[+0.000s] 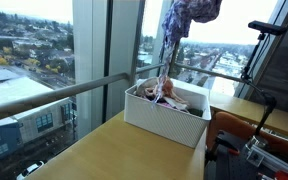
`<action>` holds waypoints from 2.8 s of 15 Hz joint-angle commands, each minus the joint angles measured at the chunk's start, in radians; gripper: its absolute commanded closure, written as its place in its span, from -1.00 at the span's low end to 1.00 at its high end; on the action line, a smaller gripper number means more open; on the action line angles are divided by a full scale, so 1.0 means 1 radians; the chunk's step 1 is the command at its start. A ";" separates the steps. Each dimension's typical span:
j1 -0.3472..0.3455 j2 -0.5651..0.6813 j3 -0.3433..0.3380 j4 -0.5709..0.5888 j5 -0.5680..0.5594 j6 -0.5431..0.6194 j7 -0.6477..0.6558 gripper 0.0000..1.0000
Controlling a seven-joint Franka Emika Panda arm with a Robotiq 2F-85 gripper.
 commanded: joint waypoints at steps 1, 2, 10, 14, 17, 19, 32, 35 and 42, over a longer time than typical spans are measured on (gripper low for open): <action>-0.002 0.046 -0.002 0.133 -0.027 -0.068 0.001 0.97; -0.002 0.049 -0.001 0.152 -0.032 -0.080 0.000 0.97; 0.008 0.031 0.008 0.068 -0.029 -0.044 0.012 0.97; 0.021 0.022 0.016 -0.105 -0.021 0.025 0.038 0.97; 0.027 0.031 0.020 -0.245 -0.015 0.100 0.056 0.97; 0.024 0.045 0.026 -0.311 -0.011 0.135 0.059 0.97; 0.020 0.090 0.030 -0.535 -0.006 0.236 0.047 0.97; 0.020 0.085 0.030 -0.543 -0.007 0.226 0.047 0.34; 0.023 0.060 0.032 -0.546 -0.004 0.221 0.042 -0.55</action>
